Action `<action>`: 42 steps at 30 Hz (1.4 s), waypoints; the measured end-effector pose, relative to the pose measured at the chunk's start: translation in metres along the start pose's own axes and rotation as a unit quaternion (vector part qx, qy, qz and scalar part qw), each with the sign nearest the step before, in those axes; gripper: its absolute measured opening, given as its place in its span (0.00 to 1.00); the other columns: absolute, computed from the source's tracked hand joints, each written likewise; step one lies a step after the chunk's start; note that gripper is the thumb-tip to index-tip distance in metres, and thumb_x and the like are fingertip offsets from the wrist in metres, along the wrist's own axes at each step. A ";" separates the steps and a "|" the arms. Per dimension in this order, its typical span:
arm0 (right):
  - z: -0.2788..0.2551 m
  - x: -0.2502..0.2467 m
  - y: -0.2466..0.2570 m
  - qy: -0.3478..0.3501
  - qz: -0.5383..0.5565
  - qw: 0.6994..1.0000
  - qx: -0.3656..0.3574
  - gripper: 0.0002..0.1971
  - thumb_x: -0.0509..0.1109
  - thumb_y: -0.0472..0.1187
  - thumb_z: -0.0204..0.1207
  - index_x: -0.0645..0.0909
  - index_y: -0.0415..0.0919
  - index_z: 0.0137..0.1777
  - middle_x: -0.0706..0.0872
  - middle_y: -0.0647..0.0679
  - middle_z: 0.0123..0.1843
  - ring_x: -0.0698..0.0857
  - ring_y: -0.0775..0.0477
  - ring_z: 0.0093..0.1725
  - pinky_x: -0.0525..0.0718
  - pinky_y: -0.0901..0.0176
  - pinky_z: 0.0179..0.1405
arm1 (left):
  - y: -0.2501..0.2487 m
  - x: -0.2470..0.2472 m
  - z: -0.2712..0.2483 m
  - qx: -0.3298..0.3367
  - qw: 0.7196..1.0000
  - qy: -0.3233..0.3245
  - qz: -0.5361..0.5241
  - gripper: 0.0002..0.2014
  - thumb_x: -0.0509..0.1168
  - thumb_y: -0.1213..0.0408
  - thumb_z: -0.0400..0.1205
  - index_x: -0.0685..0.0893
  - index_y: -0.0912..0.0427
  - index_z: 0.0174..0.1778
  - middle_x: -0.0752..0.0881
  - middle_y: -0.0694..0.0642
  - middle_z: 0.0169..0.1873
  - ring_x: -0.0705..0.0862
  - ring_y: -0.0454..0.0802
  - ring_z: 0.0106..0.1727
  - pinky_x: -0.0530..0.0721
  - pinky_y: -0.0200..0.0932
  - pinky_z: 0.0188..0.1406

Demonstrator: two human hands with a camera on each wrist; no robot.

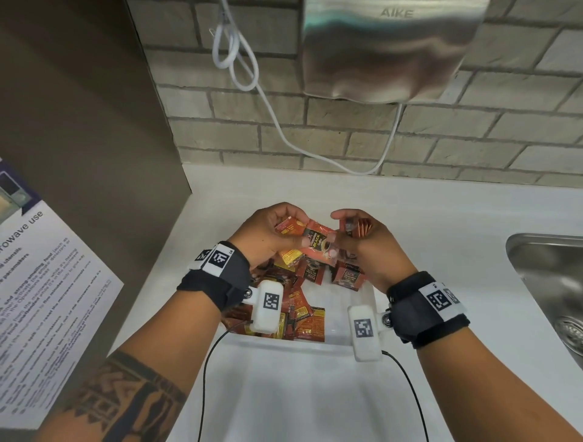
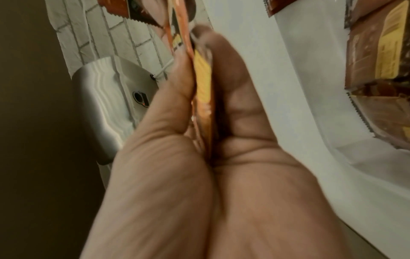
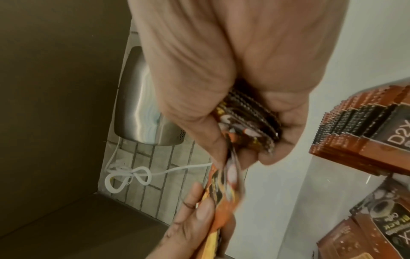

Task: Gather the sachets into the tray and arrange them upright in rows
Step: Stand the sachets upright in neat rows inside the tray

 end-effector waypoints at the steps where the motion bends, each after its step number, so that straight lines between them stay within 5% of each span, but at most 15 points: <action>1: -0.001 0.000 -0.002 0.025 0.005 1.000 0.017 0.20 0.78 0.27 0.74 0.83 0.40 0.64 0.88 0.43 0.46 0.90 0.40 0.47 0.88 0.52 0.44 | 0.000 -0.003 0.002 0.014 1.000 -0.027 0.004 0.15 0.81 0.71 0.73 0.88 0.49 0.49 0.91 0.54 0.53 0.90 0.52 0.49 0.90 0.48 0.42; 4: -0.006 0.009 -0.006 0.136 -0.011 0.988 0.073 0.25 0.81 0.28 0.71 0.82 0.39 0.67 0.90 0.33 0.58 0.87 0.24 0.54 0.85 0.35 0.55 | -0.003 -0.004 0.005 0.036 0.998 -0.051 0.008 0.16 0.83 0.72 0.70 0.88 0.50 0.47 0.92 0.47 0.50 0.90 0.46 0.52 0.89 0.48 0.53; 9: -0.012 0.017 -0.003 0.155 0.044 0.980 0.117 0.21 0.77 0.27 0.75 0.82 0.41 0.66 0.92 0.39 0.57 0.91 0.39 0.55 0.90 0.49 0.51 | -0.006 0.010 0.006 0.068 0.997 -0.026 0.037 0.16 0.84 0.58 0.66 0.88 0.47 0.47 0.92 0.49 0.55 0.89 0.53 0.61 0.84 0.57 0.67; 12: -0.014 0.012 -0.001 0.141 0.081 0.980 0.110 0.18 0.69 0.24 0.79 0.83 0.38 0.66 0.91 0.34 0.57 0.91 0.36 0.56 0.90 0.43 0.54 | -0.005 0.008 0.007 0.064 0.996 -0.052 0.032 0.09 0.78 0.64 0.77 0.88 0.47 0.48 0.92 0.50 0.55 0.89 0.50 0.58 0.86 0.58 0.65; 15: -0.011 0.006 0.000 0.108 0.109 0.984 0.095 0.18 0.64 0.25 0.82 0.80 0.39 0.68 0.91 0.32 0.56 0.91 0.36 0.57 0.88 0.39 0.59 | -0.004 0.005 0.006 0.041 0.998 -0.051 -0.018 0.13 0.67 0.74 0.84 0.87 0.49 0.54 0.90 0.58 0.58 0.90 0.54 0.56 0.88 0.58 0.59; 20: -0.006 0.012 -0.002 0.049 0.044 0.997 0.047 0.24 0.81 0.32 0.73 0.80 0.42 0.67 0.88 0.41 0.45 0.90 0.46 0.45 0.90 0.49 0.52 | -0.006 0.013 0.006 0.054 0.995 -0.067 -0.047 0.17 0.77 0.69 0.74 0.86 0.48 0.56 0.90 0.60 0.58 0.89 0.59 0.60 0.89 0.64 0.59; 24: -0.004 0.016 -0.008 0.020 0.066 0.996 0.057 0.25 0.81 0.28 0.71 0.80 0.42 0.66 0.92 0.50 0.41 0.92 0.46 0.47 0.89 0.48 0.52 | -0.006 0.018 0.006 0.051 0.996 -0.069 -0.039 0.18 0.80 0.67 0.72 0.86 0.50 0.55 0.90 0.56 0.54 0.90 0.56 0.56 0.90 0.59 0.57; 27: -0.004 0.013 -0.005 0.028 0.070 0.996 0.057 0.24 0.79 0.24 0.71 0.81 0.40 0.65 0.91 0.46 0.41 0.90 0.44 0.44 0.90 0.50 0.48 | -0.004 0.016 0.005 0.027 0.996 -0.084 -0.027 0.13 0.78 0.66 0.77 0.86 0.48 0.53 0.90 0.56 0.55 0.90 0.57 0.56 0.91 0.60 0.53; 30: -0.002 0.005 0.003 -0.051 0.033 0.998 -0.025 0.21 0.74 0.23 0.72 0.82 0.41 0.62 0.86 0.52 0.37 0.85 0.48 0.38 0.87 0.49 0.47 | -0.001 0.014 0.005 -0.044 0.987 -0.127 -0.093 0.05 0.71 0.66 0.84 0.84 0.53 0.53 0.87 0.58 0.58 0.88 0.60 0.59 0.93 0.59 0.45; 33: -0.005 0.003 0.018 -0.140 -0.101 0.971 -0.168 0.17 0.76 0.33 0.75 0.80 0.49 0.60 0.83 0.55 0.34 0.83 0.56 0.35 0.85 0.63 0.44 | -0.002 0.013 0.005 -0.069 0.982 -0.141 -0.108 0.03 0.67 0.67 0.87 0.84 0.57 0.54 0.85 0.64 0.61 0.88 0.65 0.59 0.92 0.54 0.45; 37: -0.012 0.022 0.020 -0.052 -0.275 0.928 -0.244 0.26 0.75 0.29 0.70 0.79 0.50 0.66 0.85 0.59 0.42 0.85 0.64 0.42 0.78 0.78 0.39 | -0.013 0.029 0.003 -0.063 0.983 -0.049 -0.164 0.24 0.69 0.46 0.82 0.85 0.64 0.61 0.90 0.63 0.58 0.91 0.58 0.59 0.91 0.55 0.52; 42: -0.010 0.024 0.012 -0.024 -0.237 0.944 -0.228 0.27 0.81 0.35 0.71 0.78 0.52 0.68 0.88 0.60 0.52 0.87 0.62 0.51 0.80 0.77 0.50 | -0.011 0.024 0.006 -0.047 0.989 -0.074 -0.117 0.04 0.68 0.68 0.86 0.84 0.64 0.53 0.89 0.61 0.45 0.91 0.56 0.43 0.92 0.51 0.38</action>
Point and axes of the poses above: each hand's wrist, its own z-axis towards the middle knuckle, its own x-axis out of the palm, y = z × x, the point moved 3 cm from there along z, towards the middle knuckle
